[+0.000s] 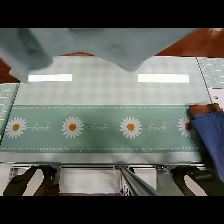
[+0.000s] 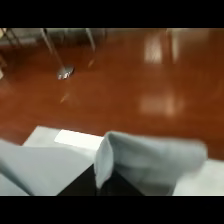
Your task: Fold the shirts.
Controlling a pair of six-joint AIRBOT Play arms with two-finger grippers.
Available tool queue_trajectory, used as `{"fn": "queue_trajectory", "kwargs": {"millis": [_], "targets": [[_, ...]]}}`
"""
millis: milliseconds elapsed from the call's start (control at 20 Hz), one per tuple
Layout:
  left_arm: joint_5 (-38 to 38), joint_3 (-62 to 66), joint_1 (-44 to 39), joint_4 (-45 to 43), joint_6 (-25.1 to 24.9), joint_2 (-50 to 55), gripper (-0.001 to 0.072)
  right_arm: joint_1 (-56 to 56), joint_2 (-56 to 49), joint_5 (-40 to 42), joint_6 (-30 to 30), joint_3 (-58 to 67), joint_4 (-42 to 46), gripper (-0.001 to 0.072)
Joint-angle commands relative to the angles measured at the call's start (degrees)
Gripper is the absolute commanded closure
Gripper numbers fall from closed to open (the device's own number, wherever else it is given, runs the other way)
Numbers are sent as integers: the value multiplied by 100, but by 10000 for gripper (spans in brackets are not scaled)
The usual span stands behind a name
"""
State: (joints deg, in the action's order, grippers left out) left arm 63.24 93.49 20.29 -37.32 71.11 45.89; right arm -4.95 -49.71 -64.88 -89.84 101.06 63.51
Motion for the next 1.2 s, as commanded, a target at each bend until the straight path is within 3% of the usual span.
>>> {"fn": "queue_trajectory", "kwargs": {"millis": [0,250,400,550,750,950,1150], "targets": [[824,382,192,-391,9,-664,677,13,1338,-605,-42,160,785,693],[1574,-645,-1119,-887,74,-1316,677,13,1808,-1296,-116,107,1008,693],[1897,-1773,-1515,-1110,157,-1333,677,13,1808,-1213,-208,-546,1178,693],[1733,-3355,-1532,-1056,157,-1064,677,13,1626,-719,-271,-1554,1204,693],[750,-4341,-1532,-1047,-157,229,676,13,367,-151,-271,-2264,1207,693],[107,-4009,-1530,-1001,-448,2028,676,15,-1534,726,-444,-2221,1113,693],[85,-3058,-1532,-927,-413,3388,669,59,-3235,1589,-540,-1672,74,693]]}}
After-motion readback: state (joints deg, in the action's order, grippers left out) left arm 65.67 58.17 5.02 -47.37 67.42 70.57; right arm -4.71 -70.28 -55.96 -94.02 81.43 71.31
